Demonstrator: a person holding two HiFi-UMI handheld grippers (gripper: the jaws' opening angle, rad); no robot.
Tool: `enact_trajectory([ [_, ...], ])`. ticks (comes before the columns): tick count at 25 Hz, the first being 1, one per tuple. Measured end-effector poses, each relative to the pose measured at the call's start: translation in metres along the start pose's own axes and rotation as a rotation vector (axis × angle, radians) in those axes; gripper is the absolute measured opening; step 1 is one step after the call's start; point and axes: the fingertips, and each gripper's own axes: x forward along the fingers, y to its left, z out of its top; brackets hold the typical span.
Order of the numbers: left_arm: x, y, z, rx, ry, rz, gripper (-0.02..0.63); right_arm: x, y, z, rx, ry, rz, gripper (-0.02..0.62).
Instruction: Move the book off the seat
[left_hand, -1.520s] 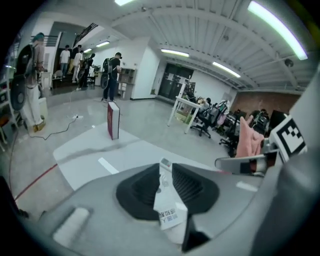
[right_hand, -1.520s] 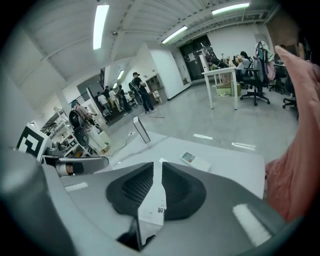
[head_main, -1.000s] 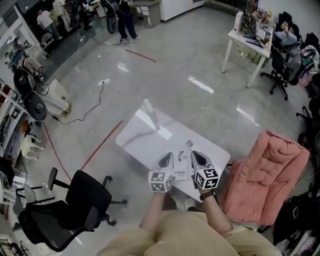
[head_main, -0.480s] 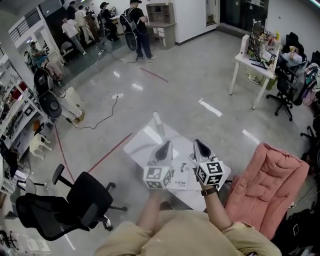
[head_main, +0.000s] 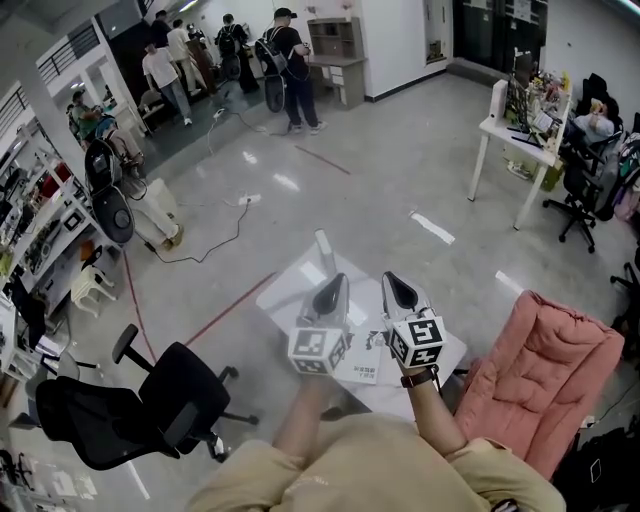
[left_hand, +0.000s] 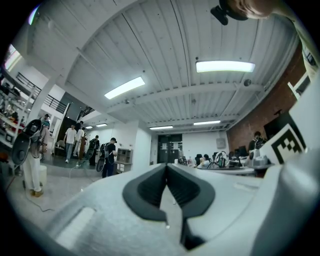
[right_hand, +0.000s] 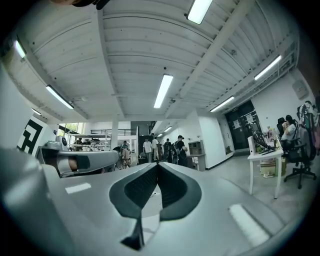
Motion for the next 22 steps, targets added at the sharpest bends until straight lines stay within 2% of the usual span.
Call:
enact_trajectory([
  [9, 0.010, -0.010, 0.008, -0.003, -0.017, -0.012, 0.002, -0.005, -0.012, 0.008, -0.016, -0.005, -0.017, 0.005],
  [15, 0.023, -0.018, -0.002, -0.016, -0.002, -0.041, 0.002, -0.008, -0.026, 0.004, -0.024, 0.010, -0.046, 0.005],
  [22, 0.036, -0.004, -0.021, -0.032, 0.031, -0.051, 0.002, 0.009, -0.035, -0.011, -0.017, 0.032, -0.068, 0.005],
])
